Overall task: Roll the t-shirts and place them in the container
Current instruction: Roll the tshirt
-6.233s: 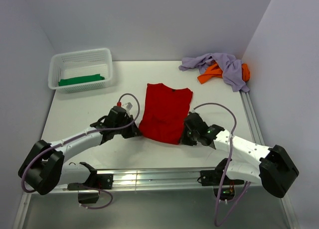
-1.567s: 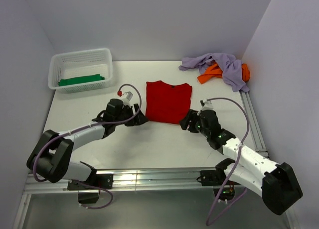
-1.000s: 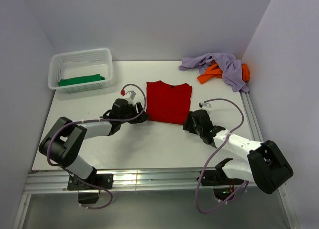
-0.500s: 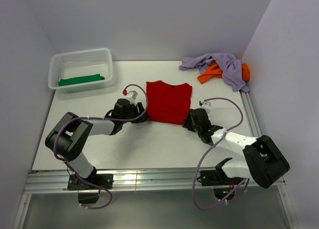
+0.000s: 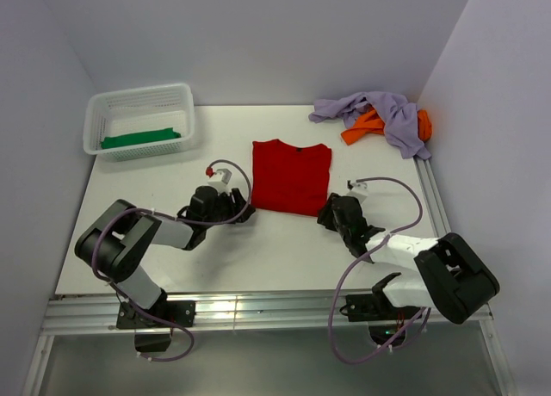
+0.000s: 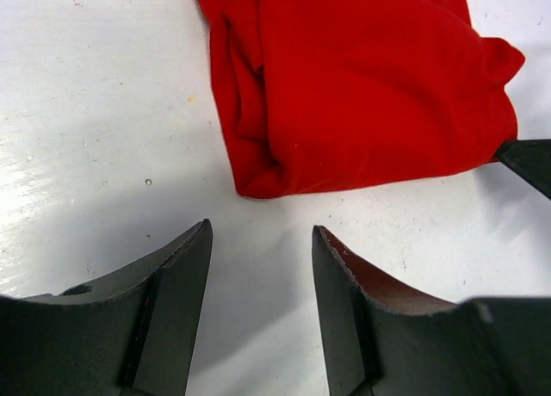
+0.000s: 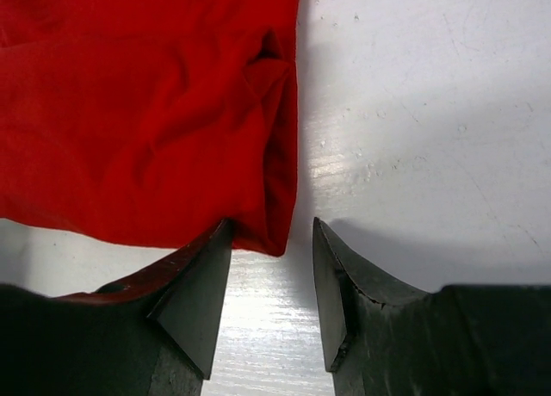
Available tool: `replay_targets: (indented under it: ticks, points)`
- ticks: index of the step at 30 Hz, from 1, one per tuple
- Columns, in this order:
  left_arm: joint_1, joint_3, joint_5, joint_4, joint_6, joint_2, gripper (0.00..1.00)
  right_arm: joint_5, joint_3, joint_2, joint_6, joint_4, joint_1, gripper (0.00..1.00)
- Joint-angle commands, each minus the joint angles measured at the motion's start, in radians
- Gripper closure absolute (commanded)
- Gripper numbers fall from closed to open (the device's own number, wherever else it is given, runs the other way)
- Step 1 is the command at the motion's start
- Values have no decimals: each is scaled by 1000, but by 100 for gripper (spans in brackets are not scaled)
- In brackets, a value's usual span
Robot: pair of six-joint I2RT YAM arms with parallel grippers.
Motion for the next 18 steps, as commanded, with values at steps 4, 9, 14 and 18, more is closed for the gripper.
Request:
replay_targets:
  ticks: [4,9,14,18]
  points:
    - [-14,-4,3,145,55,5,45,26,-7,8,-29,99,12,51]
    - [-29,18,11,144,83,26,48,19,-22,-2,-32,118,15,52]
    - [-40,36,2,135,87,64,51,14,-4,27,-31,104,21,54]
    - [-43,35,-27,123,98,61,53,14,-13,18,-29,111,26,55]
